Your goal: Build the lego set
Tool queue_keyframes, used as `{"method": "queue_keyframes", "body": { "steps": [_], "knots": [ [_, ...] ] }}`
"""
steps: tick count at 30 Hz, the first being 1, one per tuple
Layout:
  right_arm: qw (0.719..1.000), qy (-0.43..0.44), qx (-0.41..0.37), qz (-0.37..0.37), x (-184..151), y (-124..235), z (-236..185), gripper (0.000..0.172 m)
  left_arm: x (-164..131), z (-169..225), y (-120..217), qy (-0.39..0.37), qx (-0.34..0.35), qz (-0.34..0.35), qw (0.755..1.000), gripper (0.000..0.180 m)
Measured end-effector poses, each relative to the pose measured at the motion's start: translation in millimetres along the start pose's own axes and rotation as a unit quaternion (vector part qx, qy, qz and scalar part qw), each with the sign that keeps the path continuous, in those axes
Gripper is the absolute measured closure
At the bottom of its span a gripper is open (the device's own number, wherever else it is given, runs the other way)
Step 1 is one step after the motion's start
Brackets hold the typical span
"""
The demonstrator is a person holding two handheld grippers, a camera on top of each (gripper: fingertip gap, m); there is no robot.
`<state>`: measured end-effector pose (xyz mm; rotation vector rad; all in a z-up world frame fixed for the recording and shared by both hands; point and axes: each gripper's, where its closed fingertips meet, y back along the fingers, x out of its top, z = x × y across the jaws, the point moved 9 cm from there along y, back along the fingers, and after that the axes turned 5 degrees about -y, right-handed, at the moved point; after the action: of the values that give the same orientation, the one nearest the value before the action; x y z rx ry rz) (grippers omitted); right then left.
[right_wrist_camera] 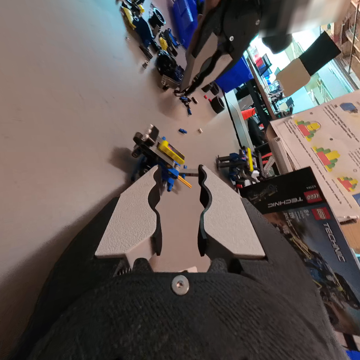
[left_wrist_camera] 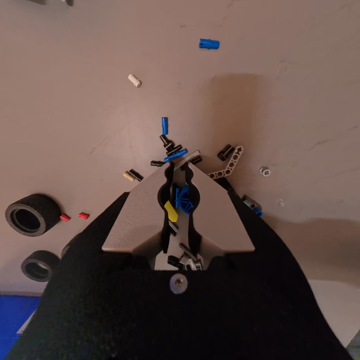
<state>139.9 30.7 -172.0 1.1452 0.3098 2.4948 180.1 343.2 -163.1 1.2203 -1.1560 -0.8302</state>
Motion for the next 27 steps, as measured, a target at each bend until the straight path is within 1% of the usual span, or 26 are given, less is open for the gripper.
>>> {"method": "queue_keyframes", "body": {
  "steps": [4,5,8,11,15,21,27],
  "knots": [
    [1.0,0.026,0.002,-0.002,11.2,-8.7,-9.6,0.136,7.5,6.1,-1.3,-0.041,0.029,-0.03,0.998,0.176],
    [1.0,0.03,0.003,0.003,13.9,-9.5,-11.2,0.136,9.4,7.8,-2.4,-0.046,0.029,-0.033,0.998,0.179],
    [1.0,0.026,0.0,0.016,16.7,-8.6,-10.8,0.137,8.7,9.8,-4.7,-0.03,0.006,-0.04,0.999,0.176],
    [1.0,0.014,-0.016,0.014,11.7,-4.9,-5.1,0.136,5.6,8.2,-4.6,-0.011,0.0,-0.028,1.0,0.174],
    [0.999,-0.002,-0.044,0.005,4.5,0.9,3.7,0.138,2.5,7.6,-3.6,-0.002,0.027,-0.017,0.999,0.179],
    [0.997,-0.034,-0.058,0.026,3.2,7.5,10.2,0.139,7.6,11.4,16.9,0.012,0.076,0.055,0.995,0.18],
    [0.998,-0.021,-0.056,0.012,2.7,5.2,7.9,0.139,6.9,16.3,21.6,0.017,0.088,0.068,0.994,0.18]
  ]
}}
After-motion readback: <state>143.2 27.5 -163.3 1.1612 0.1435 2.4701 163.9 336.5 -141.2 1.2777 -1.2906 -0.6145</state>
